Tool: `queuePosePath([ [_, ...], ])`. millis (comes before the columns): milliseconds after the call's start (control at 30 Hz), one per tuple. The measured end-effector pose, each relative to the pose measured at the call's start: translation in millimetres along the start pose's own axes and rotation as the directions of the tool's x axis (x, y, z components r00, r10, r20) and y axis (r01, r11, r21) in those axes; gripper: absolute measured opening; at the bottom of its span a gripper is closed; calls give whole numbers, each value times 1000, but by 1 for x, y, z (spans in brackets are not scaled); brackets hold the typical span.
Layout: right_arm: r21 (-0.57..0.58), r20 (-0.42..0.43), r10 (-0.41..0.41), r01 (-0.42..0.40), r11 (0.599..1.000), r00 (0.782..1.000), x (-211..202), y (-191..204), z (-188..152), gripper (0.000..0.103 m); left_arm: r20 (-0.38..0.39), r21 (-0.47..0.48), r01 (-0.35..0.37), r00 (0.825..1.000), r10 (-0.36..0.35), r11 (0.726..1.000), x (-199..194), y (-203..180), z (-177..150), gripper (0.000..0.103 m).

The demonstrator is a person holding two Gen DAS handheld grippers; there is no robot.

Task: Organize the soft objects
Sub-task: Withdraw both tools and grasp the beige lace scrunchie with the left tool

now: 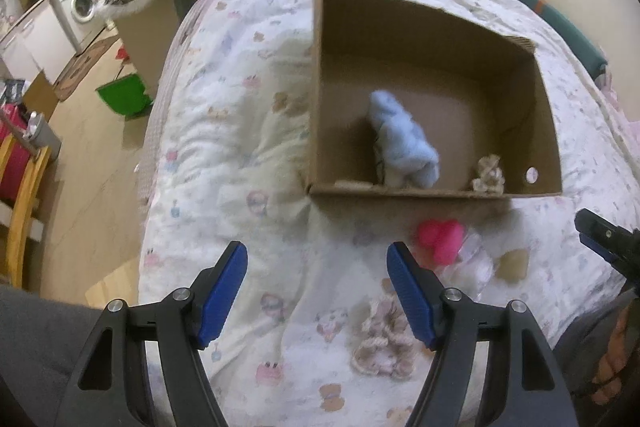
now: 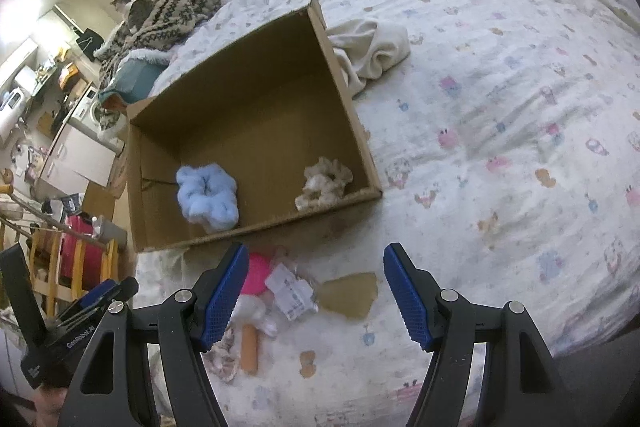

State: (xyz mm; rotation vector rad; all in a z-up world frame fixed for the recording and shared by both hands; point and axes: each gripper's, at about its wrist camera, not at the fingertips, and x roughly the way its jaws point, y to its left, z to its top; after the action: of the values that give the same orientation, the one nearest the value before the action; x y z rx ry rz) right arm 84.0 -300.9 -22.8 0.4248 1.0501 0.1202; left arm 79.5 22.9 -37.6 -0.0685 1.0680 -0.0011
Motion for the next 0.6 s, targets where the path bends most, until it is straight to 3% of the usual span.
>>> queuePosePath([
  [267, 22, -60, 13, -12, 1000, 998, 14, 2, -12, 74, -104, -67, 52, 993, -59, 996, 19, 13, -15, 70],
  [433, 35, -85, 18, -15, 999, 996, 23, 2, -12, 74, -247, -94, 117, 959, -137, 989, 48, 4, -27, 66],
  [600, 25, -105, 14, -11, 1000, 994, 28, 5, -13, 74, -318, -66, 161, 932, -174, 985, 66, -20, -39, 66],
])
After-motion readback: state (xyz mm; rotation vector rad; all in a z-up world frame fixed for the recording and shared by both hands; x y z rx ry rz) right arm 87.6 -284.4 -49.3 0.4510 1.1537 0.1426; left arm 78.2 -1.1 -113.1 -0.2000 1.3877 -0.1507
